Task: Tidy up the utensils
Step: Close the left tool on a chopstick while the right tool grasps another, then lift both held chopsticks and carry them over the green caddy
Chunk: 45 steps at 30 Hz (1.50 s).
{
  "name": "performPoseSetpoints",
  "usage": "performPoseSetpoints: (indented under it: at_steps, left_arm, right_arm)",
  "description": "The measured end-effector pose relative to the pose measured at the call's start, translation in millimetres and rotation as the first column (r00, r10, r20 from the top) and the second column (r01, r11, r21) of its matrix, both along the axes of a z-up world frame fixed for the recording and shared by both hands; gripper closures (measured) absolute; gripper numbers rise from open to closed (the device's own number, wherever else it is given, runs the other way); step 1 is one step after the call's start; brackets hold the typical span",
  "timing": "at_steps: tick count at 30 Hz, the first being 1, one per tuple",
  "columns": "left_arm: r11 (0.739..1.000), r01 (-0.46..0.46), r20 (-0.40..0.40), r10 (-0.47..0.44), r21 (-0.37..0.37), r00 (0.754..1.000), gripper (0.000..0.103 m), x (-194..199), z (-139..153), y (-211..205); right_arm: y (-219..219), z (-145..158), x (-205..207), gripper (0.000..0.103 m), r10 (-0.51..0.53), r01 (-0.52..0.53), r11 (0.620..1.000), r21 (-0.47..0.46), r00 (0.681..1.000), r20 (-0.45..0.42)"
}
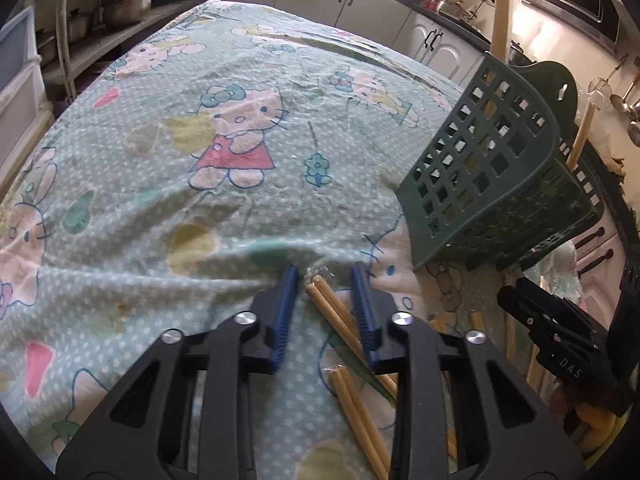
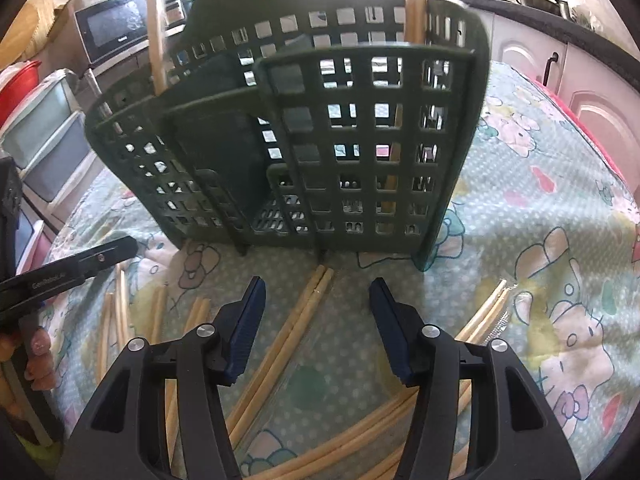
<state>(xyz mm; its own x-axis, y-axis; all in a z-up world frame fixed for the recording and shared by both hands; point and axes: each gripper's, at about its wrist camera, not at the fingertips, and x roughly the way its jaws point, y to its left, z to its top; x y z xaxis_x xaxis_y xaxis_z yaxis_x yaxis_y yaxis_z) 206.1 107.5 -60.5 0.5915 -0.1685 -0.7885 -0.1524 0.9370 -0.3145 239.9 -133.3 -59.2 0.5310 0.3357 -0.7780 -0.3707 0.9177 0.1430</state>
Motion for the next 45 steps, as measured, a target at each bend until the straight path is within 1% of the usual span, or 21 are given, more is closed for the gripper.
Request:
performPoseSetpoints:
  at_steps: [2,5,6,7,9,10,16,20,26,35,41,45]
  left_arm:
    - [1.0,-0.003,0.002,0.003,0.009,1.0,0.088,0.8,-0.6,0.8]
    - [1.0,-0.006,0.008,0.006,0.012,1.0,0.091,0.5,-1.0,0.9]
    - [1.0,-0.008,0.012,0.008,0.011,1.0,0.093,0.3,-1.1,1.4]
    - [1.0,-0.008,0.015,0.008,0.007,1.0,0.093,0.1,-1.1,1.8]
    - [1.0,-0.011,0.022,0.012,-0.008,1.0,0.095,-0.4,-0.6,3.4]
    - [1.0,-0.011,0.028,0.012,-0.02,1.0,0.096,-1.1,0.7,4.7]
    - [0.999,-0.01,0.084,0.012,-0.032,0.996,0.098,-8.6,18.1,4.6]
    - [0.999,-0.008,0.115,0.012,-0.039,0.993,0.098,-14.4,30.7,3.9]
    - [0.999,-0.005,0.179,0.013,-0.046,0.984,0.099,-25.1,55.7,3.1]
    - [0.998,0.018,0.283,-0.001,-0.055,0.959,0.099,-40.5,102.5,3.6]
    - [0.998,0.041,0.339,-0.02,-0.055,0.941,0.1,-47.9,127.3,0.0]
    - [0.997,0.066,0.376,-0.044,-0.047,0.926,0.1,-51.5,143.8,-8.5]
  right_arm:
    - [3.6,-2.1,0.6,0.054,-0.006,0.006,1.0,-0.012,1.0,0.005]
    - [8.0,-4.1,-1.0,0.062,-0.012,0.013,0.999,-0.035,1.0,0.018]
    - [8.6,-4.1,-1.8,0.068,-0.01,0.01,0.999,-0.039,1.0,0.021]
    - [9.2,-3.8,-2.8,0.077,-0.006,0.006,0.999,-0.037,1.0,0.024]
    - [9.5,-3.6,-5.1,0.086,-0.001,0.001,1.0,-0.02,1.0,0.022]
    - [8.4,-2.6,-5.2,0.088,0.0,0.0,1.0,-0.01,1.0,0.02]
    - [-5.5,8.7,-6.9,0.092,0.027,-0.025,0.991,0.128,0.999,-0.017]
    - [-9.4,21.2,-13.2,0.093,0.058,-0.056,0.981,0.184,0.998,-0.004]
    - [-9.7,46.0,-26.9,0.095,0.109,-0.115,0.962,0.246,0.993,0.038]
    - [-10.2,94.2,-43.1,0.097,0.15,-0.19,0.928,0.32,0.978,0.146]
    - [-13.3,129.0,-51.7,0.098,0.148,-0.229,0.915,0.333,0.957,0.251]
    - [-20.9,141.7,-57.5,0.098,0.135,-0.237,0.911,0.337,0.945,0.298]
